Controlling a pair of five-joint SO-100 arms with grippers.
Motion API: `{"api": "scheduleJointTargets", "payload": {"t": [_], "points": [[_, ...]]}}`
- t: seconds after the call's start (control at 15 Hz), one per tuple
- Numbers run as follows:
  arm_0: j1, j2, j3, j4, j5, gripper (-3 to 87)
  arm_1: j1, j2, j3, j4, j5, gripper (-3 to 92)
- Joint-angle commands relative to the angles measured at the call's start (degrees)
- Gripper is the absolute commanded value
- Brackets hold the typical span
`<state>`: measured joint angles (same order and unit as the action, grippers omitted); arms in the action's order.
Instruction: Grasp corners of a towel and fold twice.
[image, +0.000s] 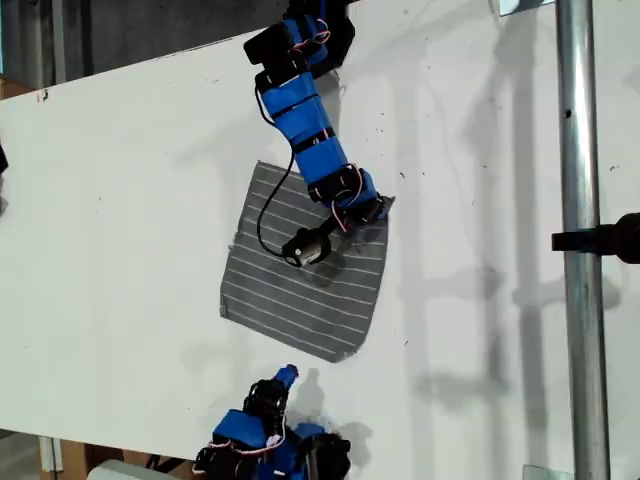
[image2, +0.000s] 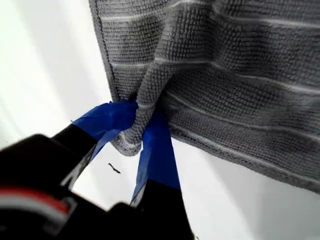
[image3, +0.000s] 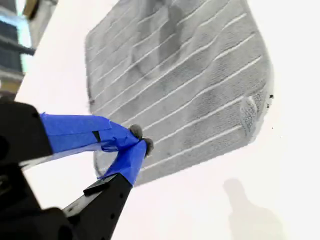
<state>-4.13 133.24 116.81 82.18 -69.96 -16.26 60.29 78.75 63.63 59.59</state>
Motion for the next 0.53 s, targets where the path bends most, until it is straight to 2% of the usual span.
{"api": "scheduleJointTargets", "payload": {"t": [0.0, 0.07, 0.2, 0.33, 0.4, 0.47], "points": [[5.89, -13.8, -12.92, 0.62, 8.17, -2.9, 1.23, 4.22, -0.26, 0.97, -0.53, -0.1], [8.7, -17.05, -14.15, 0.0, 13.54, -2.9, 1.05, 4.57, -0.26, 0.97, -0.53, -0.1], [11.51, -24.52, -15.64, 3.16, 18.37, -2.8, 0.62, 5.19, -0.18, 0.97, -0.53, -0.1], [11.25, -29.71, -16.0, 6.33, 14.77, 27.5, 0.44, 5.62, 0.0, 0.97, -0.53, -0.1], [12.22, -30.76, -14.5, 3.87, 16.08, 33.0, 0.35, 5.89, 0.26, 0.97, -0.53, -0.1], [12.74, -32.17, -12.92, 1.41, 17.05, 33.0, 0.26, 6.15, 0.26, 0.97, -0.53, -0.1]]}}
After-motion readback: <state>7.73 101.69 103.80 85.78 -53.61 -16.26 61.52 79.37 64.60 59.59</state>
